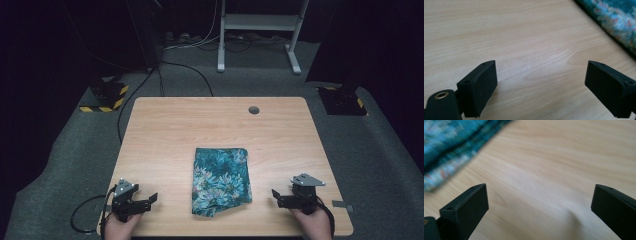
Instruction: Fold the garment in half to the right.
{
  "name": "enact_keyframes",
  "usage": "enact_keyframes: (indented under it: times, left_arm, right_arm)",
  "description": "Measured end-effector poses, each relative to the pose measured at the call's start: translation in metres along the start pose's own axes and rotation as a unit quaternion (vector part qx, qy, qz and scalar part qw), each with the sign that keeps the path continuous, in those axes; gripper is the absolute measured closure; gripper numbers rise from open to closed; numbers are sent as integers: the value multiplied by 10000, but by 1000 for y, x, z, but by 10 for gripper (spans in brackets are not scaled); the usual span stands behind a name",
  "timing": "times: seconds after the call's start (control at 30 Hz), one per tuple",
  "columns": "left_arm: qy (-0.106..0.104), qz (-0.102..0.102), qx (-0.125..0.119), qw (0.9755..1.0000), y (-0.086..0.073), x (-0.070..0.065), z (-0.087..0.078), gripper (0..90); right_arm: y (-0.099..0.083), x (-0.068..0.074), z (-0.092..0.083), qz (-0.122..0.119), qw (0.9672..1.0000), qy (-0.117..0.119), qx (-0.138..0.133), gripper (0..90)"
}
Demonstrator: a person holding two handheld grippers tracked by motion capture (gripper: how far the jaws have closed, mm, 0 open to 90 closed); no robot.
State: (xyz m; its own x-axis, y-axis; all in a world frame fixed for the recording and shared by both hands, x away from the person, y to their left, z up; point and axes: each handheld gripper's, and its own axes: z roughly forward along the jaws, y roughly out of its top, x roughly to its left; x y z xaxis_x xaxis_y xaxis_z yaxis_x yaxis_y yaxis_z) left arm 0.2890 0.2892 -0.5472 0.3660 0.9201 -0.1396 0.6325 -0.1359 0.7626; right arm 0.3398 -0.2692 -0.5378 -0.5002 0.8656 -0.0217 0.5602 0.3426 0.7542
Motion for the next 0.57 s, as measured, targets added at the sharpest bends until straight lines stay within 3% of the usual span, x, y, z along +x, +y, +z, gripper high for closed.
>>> enact_keyframes:
  times: [0.1, 0.17, 0.57]
  left_arm:
    - [79, 148, 80, 9998, 1, -4, 2, 96]
    - [123, 227, 125, 9996, 1, -5, 3, 80]
    - [403, 571, 339, 9970, 2, -14, 8, 33]
  right_arm:
    - [-9, -5, 1, 99, 9995, -39, 307, 5]
    - [-10, -6, 0, 196, 9994, -64, 293, 4]
    - [-9, -7, 1, 157, 9994, -65, 314, 0]
